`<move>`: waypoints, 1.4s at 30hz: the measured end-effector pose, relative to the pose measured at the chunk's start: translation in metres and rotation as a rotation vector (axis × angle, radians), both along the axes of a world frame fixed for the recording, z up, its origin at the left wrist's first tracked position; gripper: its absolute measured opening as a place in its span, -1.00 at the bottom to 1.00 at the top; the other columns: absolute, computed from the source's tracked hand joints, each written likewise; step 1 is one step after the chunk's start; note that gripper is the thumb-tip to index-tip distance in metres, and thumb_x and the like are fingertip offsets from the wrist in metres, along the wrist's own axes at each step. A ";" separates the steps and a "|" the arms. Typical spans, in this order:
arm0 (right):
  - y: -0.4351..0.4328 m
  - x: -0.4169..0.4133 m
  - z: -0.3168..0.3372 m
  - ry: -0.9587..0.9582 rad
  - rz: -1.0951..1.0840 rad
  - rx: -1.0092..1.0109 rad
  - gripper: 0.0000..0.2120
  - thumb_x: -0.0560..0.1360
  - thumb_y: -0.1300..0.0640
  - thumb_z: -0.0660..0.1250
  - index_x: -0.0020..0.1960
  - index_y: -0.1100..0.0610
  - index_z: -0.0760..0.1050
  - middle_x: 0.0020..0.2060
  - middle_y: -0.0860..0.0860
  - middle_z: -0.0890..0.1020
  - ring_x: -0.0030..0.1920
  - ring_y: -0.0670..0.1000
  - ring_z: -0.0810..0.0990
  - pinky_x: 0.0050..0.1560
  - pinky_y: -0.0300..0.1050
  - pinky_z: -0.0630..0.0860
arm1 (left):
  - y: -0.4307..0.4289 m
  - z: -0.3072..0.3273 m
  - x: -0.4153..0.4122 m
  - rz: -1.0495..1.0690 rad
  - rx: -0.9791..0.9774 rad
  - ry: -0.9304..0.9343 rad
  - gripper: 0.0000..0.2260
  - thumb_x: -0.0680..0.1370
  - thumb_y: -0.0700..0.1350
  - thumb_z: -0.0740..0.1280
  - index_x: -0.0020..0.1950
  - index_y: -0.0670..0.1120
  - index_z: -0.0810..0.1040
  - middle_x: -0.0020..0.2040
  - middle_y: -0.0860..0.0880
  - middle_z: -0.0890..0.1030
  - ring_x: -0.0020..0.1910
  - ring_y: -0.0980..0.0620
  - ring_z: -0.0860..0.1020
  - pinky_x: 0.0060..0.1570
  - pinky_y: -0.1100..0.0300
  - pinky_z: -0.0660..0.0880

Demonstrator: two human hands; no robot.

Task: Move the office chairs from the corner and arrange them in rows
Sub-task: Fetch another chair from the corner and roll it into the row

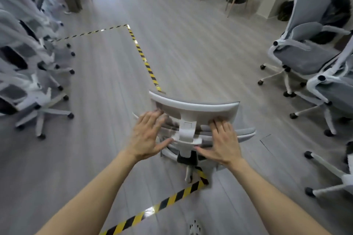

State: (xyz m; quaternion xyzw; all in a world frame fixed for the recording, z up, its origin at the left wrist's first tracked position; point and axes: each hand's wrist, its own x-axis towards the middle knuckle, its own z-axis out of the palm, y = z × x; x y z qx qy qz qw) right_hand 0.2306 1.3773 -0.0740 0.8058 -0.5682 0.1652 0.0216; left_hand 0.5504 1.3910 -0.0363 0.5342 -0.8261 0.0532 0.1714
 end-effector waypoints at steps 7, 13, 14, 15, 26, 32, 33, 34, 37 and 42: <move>0.085 0.062 -0.014 0.039 0.203 -0.129 0.02 0.36 -0.55 0.45 0.40 0.31 0.58 0.31 0.27 0.62 0.32 0.32 0.56 0.54 0.29 0.42 | 0.096 -0.022 0.056 0.004 0.222 -0.171 -0.15 0.61 0.56 0.22 0.64 -0.05 0.47 0.57 -0.12 0.52 0.62 -0.18 0.40 0.72 -0.20 0.18; 0.178 0.140 -0.018 0.051 0.257 -0.158 -0.02 0.42 -0.59 0.38 0.35 0.30 0.62 0.24 0.27 0.64 0.24 0.34 0.60 0.46 0.27 0.46 | 0.204 -0.037 0.141 0.003 0.113 -0.136 -0.18 0.61 0.55 0.25 0.63 -0.04 0.49 0.53 -0.14 0.55 0.59 -0.23 0.44 0.70 -0.23 0.22; 0.193 0.155 -0.018 0.054 0.257 -0.156 -0.01 0.42 -0.59 0.37 0.34 0.30 0.62 0.24 0.27 0.64 0.24 0.34 0.60 0.46 0.27 0.47 | 0.222 -0.037 0.155 0.016 0.127 -0.148 -0.18 0.61 0.55 0.23 0.65 -0.02 0.46 0.55 -0.14 0.53 0.62 -0.23 0.41 0.70 -0.24 0.22; 0.207 0.170 -0.017 0.056 0.257 -0.155 -0.01 0.42 -0.60 0.36 0.34 0.30 0.63 0.24 0.28 0.64 0.24 0.34 0.61 0.46 0.29 0.48 | 0.239 -0.035 0.169 0.038 0.152 -0.157 -0.18 0.62 0.55 0.20 0.66 0.00 0.44 0.59 -0.13 0.50 0.65 -0.21 0.37 0.71 -0.24 0.19; 0.292 0.333 -0.009 -0.004 0.401 -0.228 -0.01 0.43 -0.59 0.38 0.30 0.34 0.63 0.19 0.30 0.66 0.14 0.34 0.64 0.38 0.29 0.52 | 0.371 -0.038 0.318 0.234 0.224 -0.175 -0.09 0.60 0.60 0.10 0.75 0.02 0.25 0.64 -0.12 0.37 0.69 -0.23 0.26 0.75 -0.26 0.08; 0.276 0.426 -0.009 0.012 0.517 -0.200 0.00 0.42 -0.61 0.37 0.31 0.32 0.61 0.17 0.27 0.64 0.17 0.34 0.61 0.43 0.28 0.50 | 0.392 -0.038 0.397 0.358 0.215 -0.149 -0.08 0.59 0.60 0.16 0.74 -0.01 0.29 0.62 -0.10 0.36 0.67 -0.21 0.27 0.75 -0.24 0.08; 0.272 0.444 -0.009 0.011 0.536 -0.202 0.00 0.43 -0.61 0.36 0.31 0.32 0.61 0.18 0.28 0.64 0.18 0.34 0.61 0.43 0.28 0.50 | 0.393 -0.039 0.412 0.379 0.210 -0.146 -0.08 0.58 0.60 0.17 0.74 -0.01 0.30 0.63 -0.11 0.36 0.68 -0.21 0.27 0.76 -0.21 0.04; 0.267 0.461 -0.010 0.007 0.553 -0.210 0.00 0.43 -0.60 0.36 0.32 0.32 0.60 0.18 0.28 0.65 0.20 0.34 0.61 0.44 0.29 0.49 | 0.394 -0.039 0.427 0.398 0.207 -0.143 -0.08 0.59 0.60 0.17 0.74 -0.02 0.30 0.63 -0.11 0.36 0.68 -0.21 0.26 0.77 -0.18 0.01; 0.252 0.515 -0.011 0.002 0.594 -0.235 0.01 0.44 -0.60 0.35 0.34 0.34 0.60 0.23 0.30 0.65 0.24 0.35 0.61 0.48 0.30 0.48 | 0.391 -0.035 0.476 0.445 0.216 -0.139 -0.10 0.59 0.58 0.18 0.72 -0.02 0.31 0.62 -0.11 0.38 0.67 -0.21 0.27 0.76 -0.18 0.03; 0.232 0.613 -0.008 -0.005 0.685 -0.203 0.00 0.45 -0.59 0.33 0.37 0.32 0.60 0.27 0.30 0.65 0.28 0.34 0.61 0.53 0.27 0.43 | 0.391 -0.032 0.560 0.514 0.236 -0.132 -0.09 0.60 0.57 0.18 0.73 -0.05 0.29 0.62 -0.13 0.38 0.66 -0.22 0.29 0.74 -0.22 0.12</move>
